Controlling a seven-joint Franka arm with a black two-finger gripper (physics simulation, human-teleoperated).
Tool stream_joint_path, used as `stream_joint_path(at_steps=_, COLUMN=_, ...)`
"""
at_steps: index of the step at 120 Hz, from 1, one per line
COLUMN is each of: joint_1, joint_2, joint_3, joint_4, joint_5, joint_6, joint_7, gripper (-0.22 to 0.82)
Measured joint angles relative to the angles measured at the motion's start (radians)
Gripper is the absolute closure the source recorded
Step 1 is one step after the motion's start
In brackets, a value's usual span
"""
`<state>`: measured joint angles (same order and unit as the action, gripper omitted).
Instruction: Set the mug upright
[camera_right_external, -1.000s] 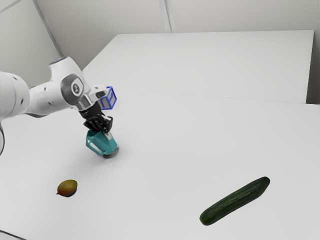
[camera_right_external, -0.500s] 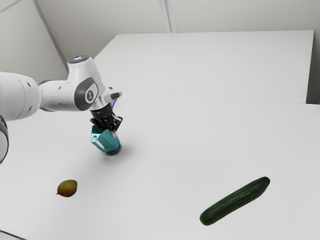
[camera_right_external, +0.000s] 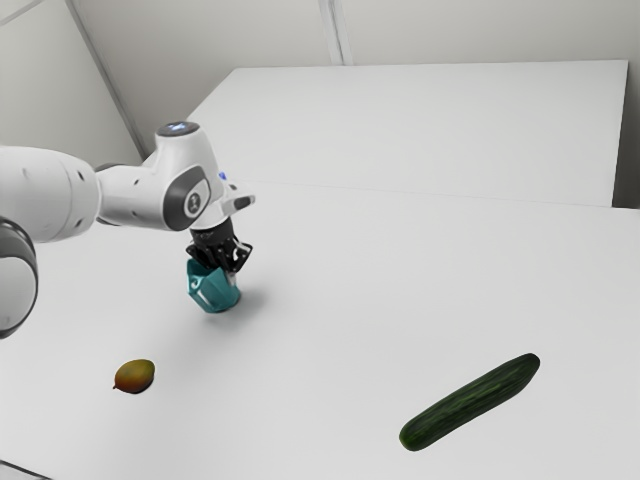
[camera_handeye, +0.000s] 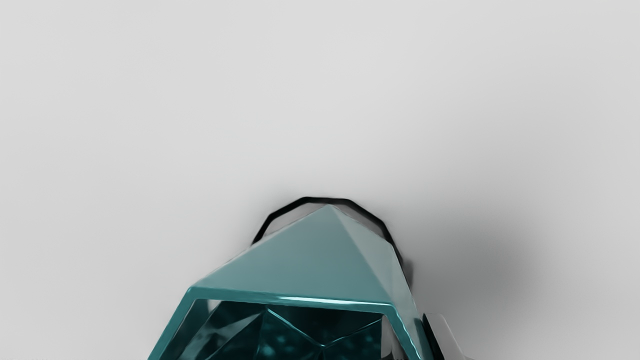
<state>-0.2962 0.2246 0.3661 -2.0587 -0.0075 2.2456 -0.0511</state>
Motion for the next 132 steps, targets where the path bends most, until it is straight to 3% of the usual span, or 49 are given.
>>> stream_joint_path(at_steps=26, joint_1=-0.005, joint_2=0.003, joint_3=0.0, joint_4=0.019, joint_5=-0.006, joint_6=-0.002, joint_7=-0.007, gripper=0.34)
stream_joint_path(at_steps=47, joint_1=-0.012, joint_2=-0.01, joint_3=0.002, joint_4=0.034, joint_5=-0.005, joint_6=-0.009, joint_7=-0.009, gripper=0.15)
stream_joint_path(at_steps=76, joint_1=-0.012, joint_2=-0.091, joint_3=0.006, joint_4=0.083, joint_5=0.024, joint_6=-0.067, joint_7=0.0, gripper=0.05)
stream_joint_path(at_steps=132, joint_1=0.022, joint_2=-0.177, joint_3=0.015, joint_4=0.402, joint_5=0.077, joint_6=-0.395, joint_7=0.1, gripper=0.01)
